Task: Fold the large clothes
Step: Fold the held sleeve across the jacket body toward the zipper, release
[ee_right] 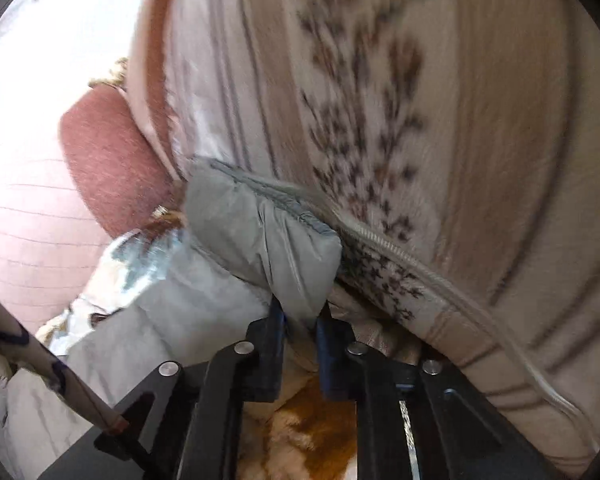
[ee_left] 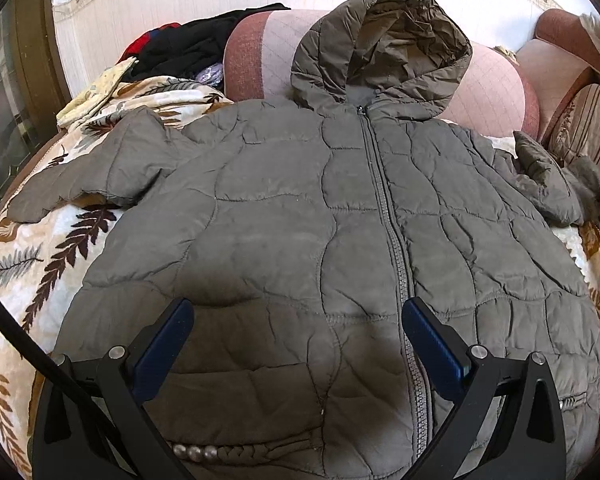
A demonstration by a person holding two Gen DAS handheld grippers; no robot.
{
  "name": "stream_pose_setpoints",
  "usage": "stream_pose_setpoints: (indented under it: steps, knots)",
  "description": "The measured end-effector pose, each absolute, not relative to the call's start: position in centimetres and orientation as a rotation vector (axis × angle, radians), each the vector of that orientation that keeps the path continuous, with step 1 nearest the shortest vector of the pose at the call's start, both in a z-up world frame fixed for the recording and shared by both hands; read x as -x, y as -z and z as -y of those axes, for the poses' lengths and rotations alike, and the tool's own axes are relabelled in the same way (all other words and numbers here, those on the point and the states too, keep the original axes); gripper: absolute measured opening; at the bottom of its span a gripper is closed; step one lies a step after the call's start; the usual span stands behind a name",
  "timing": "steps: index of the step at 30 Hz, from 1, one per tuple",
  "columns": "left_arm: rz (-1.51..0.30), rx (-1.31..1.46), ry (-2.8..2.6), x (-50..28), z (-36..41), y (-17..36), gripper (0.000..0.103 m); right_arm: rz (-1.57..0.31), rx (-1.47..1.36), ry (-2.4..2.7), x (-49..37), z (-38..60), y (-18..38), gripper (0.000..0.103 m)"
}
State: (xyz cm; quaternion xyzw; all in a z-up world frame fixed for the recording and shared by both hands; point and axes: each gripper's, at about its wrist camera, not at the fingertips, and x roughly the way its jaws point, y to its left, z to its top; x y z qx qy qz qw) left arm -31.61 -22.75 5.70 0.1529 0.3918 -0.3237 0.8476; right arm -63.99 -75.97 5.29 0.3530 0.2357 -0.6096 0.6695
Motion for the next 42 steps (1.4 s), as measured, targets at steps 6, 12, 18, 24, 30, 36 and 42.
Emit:
stream_pose_setpoints:
  steps: [6,12,18,24,30,36,42]
  knots:
    - [-0.798,-0.299,0.681,32.0,21.8,-6.8,0.103,-0.442,-0.709,1.363,64.8,72.2,-11.9,0.013]
    - [-0.748,-0.274,0.682,32.4,20.7,-8.5,0.103,-0.362,-0.629,1.319,64.7,67.4,-20.3,0.013]
    - [-0.723,-0.234,0.681,32.2,19.1,-10.1,0.103,-0.291,-0.563,1.199,61.7,60.9,-28.2,0.013]
    - [-0.706,-0.192,0.647,31.1,16.6,-11.1,0.103,-0.283,-0.478,0.978,53.9,53.2,-32.7,0.013]
    - [-0.724,-0.14,0.599,29.2,14.2,-11.3,0.103,-0.355,-0.454,0.748,45.7,46.2,-31.8,0.013]
    - [-0.74,-0.122,0.548,27.6,12.9,-10.9,0.103,-0.488,-0.468,0.573,38.1,40.6,-25.7,0.013]
    - [-0.772,-0.114,0.515,26.5,12.9,-10.1,0.103,-0.642,-0.541,0.48,32.4,37.6,-15.9,0.013]
